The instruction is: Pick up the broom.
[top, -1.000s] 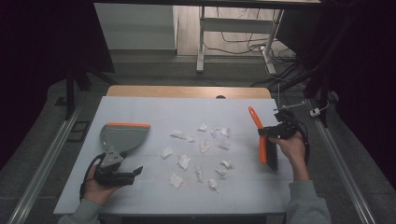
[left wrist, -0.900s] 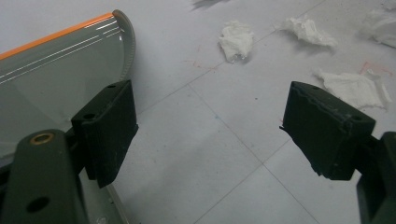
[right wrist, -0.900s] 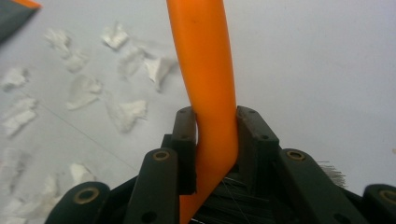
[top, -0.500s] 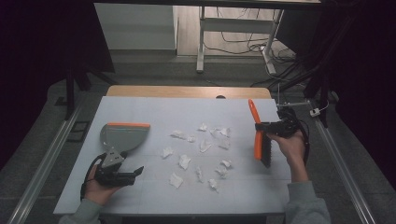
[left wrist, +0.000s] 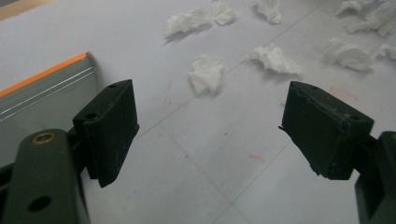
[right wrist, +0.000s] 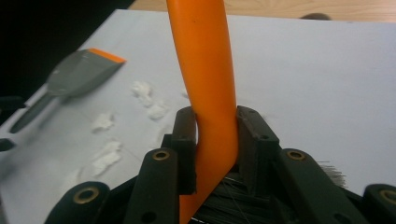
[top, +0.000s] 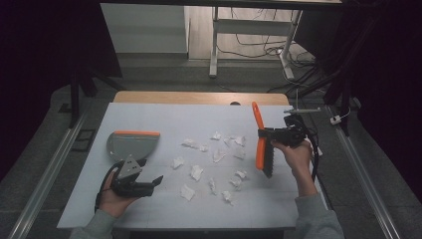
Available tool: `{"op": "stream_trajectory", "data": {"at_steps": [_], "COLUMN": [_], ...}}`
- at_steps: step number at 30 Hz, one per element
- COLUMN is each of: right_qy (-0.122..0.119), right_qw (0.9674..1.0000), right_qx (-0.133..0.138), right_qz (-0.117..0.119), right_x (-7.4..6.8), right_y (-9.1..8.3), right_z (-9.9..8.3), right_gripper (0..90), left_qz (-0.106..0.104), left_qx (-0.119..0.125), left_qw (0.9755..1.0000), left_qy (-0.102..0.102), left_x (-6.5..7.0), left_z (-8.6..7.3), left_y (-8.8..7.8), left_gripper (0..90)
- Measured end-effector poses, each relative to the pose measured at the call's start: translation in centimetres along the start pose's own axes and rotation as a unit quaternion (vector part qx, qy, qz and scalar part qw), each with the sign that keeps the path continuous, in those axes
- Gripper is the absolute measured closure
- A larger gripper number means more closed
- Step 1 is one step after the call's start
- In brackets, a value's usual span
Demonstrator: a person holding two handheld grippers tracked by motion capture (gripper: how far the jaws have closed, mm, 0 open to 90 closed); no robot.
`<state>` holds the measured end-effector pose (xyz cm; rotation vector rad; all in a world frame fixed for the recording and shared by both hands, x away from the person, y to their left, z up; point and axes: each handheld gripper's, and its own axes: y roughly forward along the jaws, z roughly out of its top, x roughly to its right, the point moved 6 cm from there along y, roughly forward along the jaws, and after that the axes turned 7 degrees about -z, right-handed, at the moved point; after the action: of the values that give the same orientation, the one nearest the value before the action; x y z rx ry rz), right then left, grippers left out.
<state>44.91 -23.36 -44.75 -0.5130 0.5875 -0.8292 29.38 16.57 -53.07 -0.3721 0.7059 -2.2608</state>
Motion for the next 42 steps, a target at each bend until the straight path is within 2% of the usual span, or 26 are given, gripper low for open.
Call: {"op": "stream_trajectory", "data": {"at_steps": [5, 8, 15, 17, 20, 27, 34, 38, 42], "right_qy": [-0.003, -0.006, 0.001, 0.006, 0.004, 0.004, 0.016, 0.026, 0.027], "right_qw": [0.9999, 0.9997, 0.9989, 0.9983, 0.9979, 0.9967, 0.9927, 0.9909, 0.9903], "right_qx": [0.010, 0.017, 0.045, 0.052, 0.056, 0.073, 0.109, 0.120, 0.127], "right_qz": [0.009, 0.013, 0.015, 0.024, 0.031, 0.034, 0.049, 0.055, 0.050], "right_x": [-1.6, -2.6, -3.7, -4.2, -5.1, -7.0, -8.7, -9.5, -10.0], "right_y": [0.7, 0.9, 1.6, 1.7, 2.1, 3.0, 3.2, 3.6, 4.2], "right_z": [0.2, 0.4, 0.5, 0.6, 0.7, 0.7, 1.1, 1.1, 0.8], "right_gripper": [70.5, 70.5, 70.5, 70.5, 70.4, 70.5, 70.5, 70.5, 70.5], "left_qz": [-0.008, -0.016, -0.034, -0.044, -0.059, -0.081, -0.104, -0.107, -0.096], "left_qx": [-0.001, 0.002, 0.012, 0.018, 0.022, 0.022, 0.029, 0.037, 0.047], "left_qw": [0.9998, 0.9996, 0.9989, 0.9985, 0.9977, 0.9955, 0.9928, 0.9922, 0.9927], "left_qy": [0.018, 0.022, 0.031, 0.027, 0.023, 0.043, 0.053, 0.052, 0.055], "left_x": [0.8, 1.2, 2.4, 2.7, 3.2, 5.2, 7.0, 7.9, 8.9], "left_z": [1.3, 2.2, 3.9, 4.3, 5.0, 6.9, 8.1, 8.9, 9.6], "left_y": [0.8, 1.2, 2.0, 2.3, 3.0, 4.7, 6.3, 7.2, 8.3], "left_gripper": [19.1, 19.2, 20.0, 20.0, 20.0, 19.9, 19.4, 19.3, 20.2]}}
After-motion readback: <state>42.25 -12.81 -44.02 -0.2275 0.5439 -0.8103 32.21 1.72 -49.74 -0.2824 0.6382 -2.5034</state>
